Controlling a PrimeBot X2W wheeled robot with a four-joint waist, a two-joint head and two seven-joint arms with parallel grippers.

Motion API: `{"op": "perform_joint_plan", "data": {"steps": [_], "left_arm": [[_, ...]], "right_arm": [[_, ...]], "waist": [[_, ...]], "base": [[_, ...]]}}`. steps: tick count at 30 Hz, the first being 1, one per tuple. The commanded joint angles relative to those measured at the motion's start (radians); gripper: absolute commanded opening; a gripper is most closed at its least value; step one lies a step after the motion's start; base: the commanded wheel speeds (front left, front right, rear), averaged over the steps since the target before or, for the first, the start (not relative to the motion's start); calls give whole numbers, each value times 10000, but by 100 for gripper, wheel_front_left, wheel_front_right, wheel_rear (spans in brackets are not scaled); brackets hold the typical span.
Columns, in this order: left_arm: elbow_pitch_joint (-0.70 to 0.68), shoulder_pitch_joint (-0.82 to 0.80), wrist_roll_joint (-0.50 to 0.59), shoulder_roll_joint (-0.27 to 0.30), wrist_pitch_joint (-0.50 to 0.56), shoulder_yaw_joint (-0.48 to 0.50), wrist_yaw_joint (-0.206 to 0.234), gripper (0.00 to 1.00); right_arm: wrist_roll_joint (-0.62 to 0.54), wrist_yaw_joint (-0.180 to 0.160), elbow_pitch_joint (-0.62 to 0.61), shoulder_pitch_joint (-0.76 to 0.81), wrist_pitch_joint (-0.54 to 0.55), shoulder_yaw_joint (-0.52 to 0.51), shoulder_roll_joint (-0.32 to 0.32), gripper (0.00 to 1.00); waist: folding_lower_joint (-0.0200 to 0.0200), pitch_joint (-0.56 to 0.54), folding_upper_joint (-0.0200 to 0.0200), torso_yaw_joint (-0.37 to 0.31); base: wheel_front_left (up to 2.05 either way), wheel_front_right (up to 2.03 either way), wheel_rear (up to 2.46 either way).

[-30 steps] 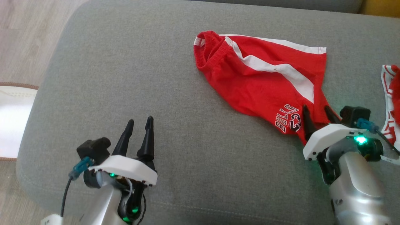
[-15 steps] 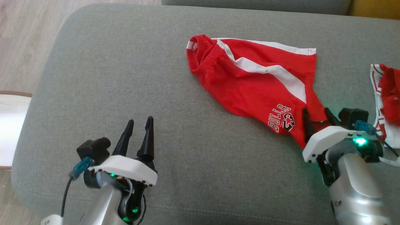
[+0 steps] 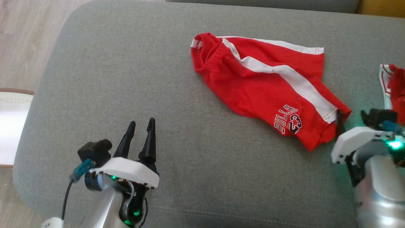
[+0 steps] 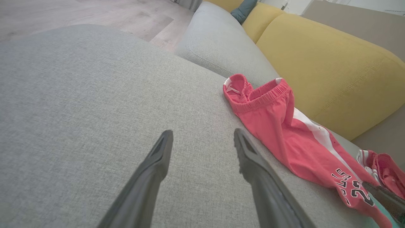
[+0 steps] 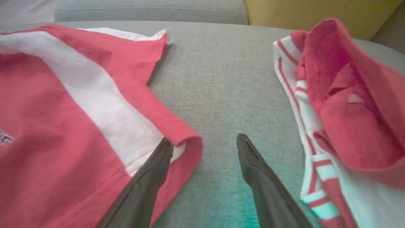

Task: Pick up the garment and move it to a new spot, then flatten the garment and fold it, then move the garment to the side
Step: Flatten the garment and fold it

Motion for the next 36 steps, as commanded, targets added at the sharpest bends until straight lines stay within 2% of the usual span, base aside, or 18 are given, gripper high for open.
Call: {"op": "perform_joint_plan", "data": {"steps": [1, 8, 12, 15, 20, 24, 30, 36], "left_arm": [[-302, -396, -26, 51, -122, 256, 28, 100], [-231, -333, 21, 51, -122, 402, 23, 100], [-471, -134, 49, 51, -122, 621, -39, 100], [-758, 20, 84, 51, -122, 745, -76, 100], [-1227, 378, 190, 51, -122, 967, -148, 100], [-1412, 736, 269, 51, -122, 1095, -156, 100], [-1512, 1142, 340, 51, -122, 1144, -159, 100], [-1538, 1211, 339, 51, -122, 1038, -153, 100]], "right_arm": [[-241, -9, -376, -517, 18, 24, -152, 100], [-396, -9, -527, -876, -247, -481, -95, 100], [762, -9, -758, -637, -828, 213, 41, 100], [1682, -9, -1230, -121, -1248, 1118, 63, 100], [3317, -9, -2377, 1238, -1659, 2505, 69, 100], [4170, -9, -3276, 2333, -1761, 2968, 70, 100], [4540, -9, -3938, 3395, -1494, 3432, 71, 100], [4638, -9, -4125, 3513, -1170, 3398, 71, 100]], "waist": [[0, 25, 0, 19], [0, -177, 0, -68], [0, -663, 0, -291], [0, -961, 0, -451], [0, -1431, 0, -693], [0, -1725, 0, -870], [0, -1927, 0, -1054], [0, -1837, 0, -1037]], "base": [[0, 0, 0], [0, 0, 0], [0, 0, 0], [0, 0, 0], [0, 0, 0], [0, 0, 0], [0, 0, 0], [0, 0, 0]]}}
